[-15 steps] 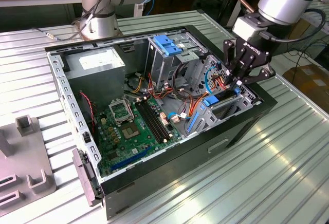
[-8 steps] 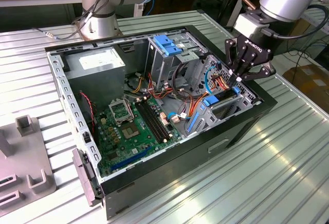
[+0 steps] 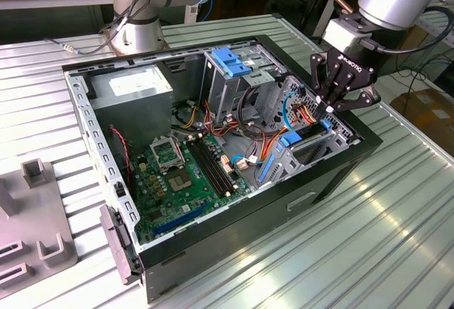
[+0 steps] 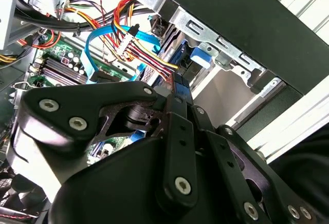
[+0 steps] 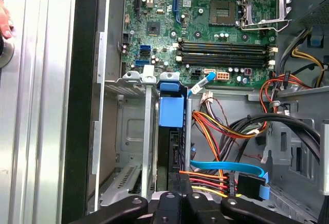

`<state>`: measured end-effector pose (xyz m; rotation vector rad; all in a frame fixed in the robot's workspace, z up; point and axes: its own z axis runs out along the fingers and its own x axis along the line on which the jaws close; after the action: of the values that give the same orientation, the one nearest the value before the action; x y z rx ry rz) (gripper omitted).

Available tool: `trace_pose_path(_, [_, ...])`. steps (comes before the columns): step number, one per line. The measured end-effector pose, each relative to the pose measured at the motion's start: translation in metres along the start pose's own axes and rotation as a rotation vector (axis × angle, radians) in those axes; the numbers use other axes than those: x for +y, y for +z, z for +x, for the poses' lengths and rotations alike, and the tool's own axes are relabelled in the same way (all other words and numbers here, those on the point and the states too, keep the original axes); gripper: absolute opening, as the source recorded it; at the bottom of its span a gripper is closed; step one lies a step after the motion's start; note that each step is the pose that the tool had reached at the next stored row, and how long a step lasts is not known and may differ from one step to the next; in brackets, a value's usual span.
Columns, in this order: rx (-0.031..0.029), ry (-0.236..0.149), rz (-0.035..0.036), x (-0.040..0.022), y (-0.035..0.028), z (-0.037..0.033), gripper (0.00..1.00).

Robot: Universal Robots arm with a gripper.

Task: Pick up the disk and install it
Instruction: 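Insert the second disk wire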

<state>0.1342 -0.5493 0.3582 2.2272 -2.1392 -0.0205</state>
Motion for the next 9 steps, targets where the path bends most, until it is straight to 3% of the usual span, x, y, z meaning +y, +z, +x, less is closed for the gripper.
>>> trace_pose_path(4, [0.0002, 0.0, 0.0, 0.0001, -0.0031, 0.0, 0.1])
trace_pose_path(9, [0.0001, 0.0, -0.0001, 0.0011, -0.0219, 0.0006, 0.1])
